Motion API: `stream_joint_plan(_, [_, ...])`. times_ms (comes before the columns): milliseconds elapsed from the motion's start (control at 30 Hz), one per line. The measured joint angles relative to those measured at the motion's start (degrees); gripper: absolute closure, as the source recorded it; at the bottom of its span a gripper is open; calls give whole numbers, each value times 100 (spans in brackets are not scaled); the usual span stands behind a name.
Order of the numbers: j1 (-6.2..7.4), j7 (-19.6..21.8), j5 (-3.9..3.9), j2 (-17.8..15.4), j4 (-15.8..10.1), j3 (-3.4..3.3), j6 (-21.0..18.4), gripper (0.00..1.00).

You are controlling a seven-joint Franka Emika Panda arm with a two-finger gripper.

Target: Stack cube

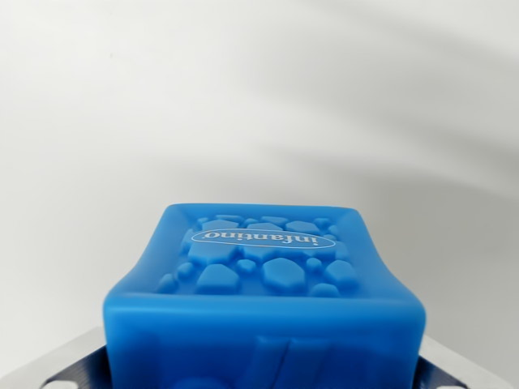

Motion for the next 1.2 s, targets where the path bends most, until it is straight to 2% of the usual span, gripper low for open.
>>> stream_joint_plan(1200, [184,567,31,642,1322,34,-683,100])
